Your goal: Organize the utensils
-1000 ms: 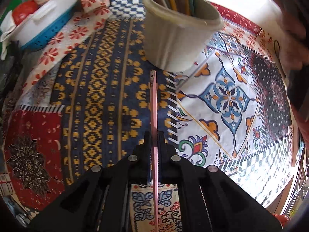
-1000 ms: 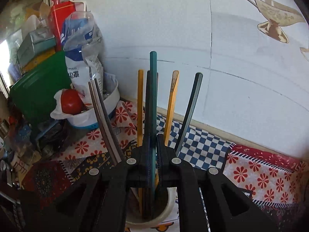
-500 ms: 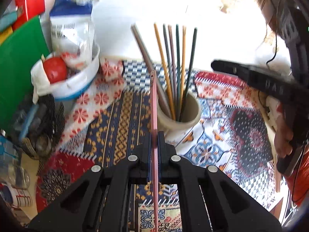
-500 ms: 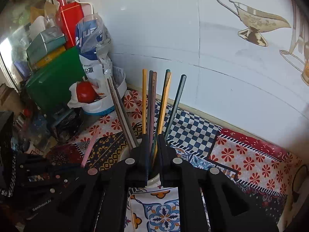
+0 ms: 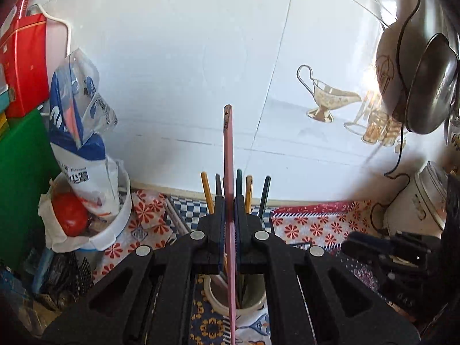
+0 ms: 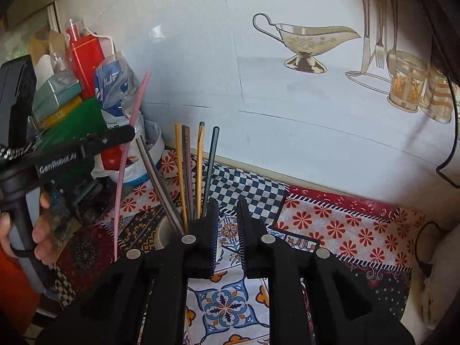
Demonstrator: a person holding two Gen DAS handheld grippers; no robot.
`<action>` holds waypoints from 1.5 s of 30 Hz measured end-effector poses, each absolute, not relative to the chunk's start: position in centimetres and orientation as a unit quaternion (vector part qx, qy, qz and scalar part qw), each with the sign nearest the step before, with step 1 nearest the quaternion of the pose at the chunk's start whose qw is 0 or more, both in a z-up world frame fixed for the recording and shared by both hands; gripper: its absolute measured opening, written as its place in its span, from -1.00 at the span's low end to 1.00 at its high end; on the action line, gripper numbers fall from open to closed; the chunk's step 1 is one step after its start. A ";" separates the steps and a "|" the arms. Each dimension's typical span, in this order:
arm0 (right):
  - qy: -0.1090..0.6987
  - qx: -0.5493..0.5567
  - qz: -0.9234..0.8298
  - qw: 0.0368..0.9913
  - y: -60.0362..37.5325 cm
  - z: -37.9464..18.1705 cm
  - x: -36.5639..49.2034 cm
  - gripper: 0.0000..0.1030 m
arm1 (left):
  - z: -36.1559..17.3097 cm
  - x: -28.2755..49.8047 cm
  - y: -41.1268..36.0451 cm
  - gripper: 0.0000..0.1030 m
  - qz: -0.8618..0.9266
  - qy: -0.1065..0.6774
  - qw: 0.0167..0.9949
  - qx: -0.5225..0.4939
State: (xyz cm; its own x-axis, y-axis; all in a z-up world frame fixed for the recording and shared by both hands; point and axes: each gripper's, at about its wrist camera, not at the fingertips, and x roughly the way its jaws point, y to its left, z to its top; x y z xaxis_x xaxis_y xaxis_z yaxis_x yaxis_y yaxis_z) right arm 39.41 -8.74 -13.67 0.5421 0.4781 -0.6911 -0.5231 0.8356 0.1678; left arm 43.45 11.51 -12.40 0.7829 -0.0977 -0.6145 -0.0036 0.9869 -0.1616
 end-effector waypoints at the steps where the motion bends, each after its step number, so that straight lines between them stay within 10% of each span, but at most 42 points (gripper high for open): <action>1: 0.385 -0.029 0.282 0.878 -8.9 -13.8 39.5 -0.78 | -12.3 44.2 11.4 -0.92 -0.023 0.321 0.944 -0.076; 30: 0.361 -0.010 0.224 0.905 -10.8 -10.5 34.5 -0.78 | -15.8 41.5 7.7 -0.81 -0.072 0.340 0.938 -0.021; 40: 0.234 -0.005 0.168 0.957 -13.9 -3.1 23.6 -0.77 | -5.9 28.9 5.4 -0.20 -0.113 0.259 0.959 -0.008; 45: 0.171 0.003 0.143 0.975 -16.2 0.4 17.6 -0.37 | -2.4 21.4 3.6 0.04 -0.117 0.206 0.971 -0.005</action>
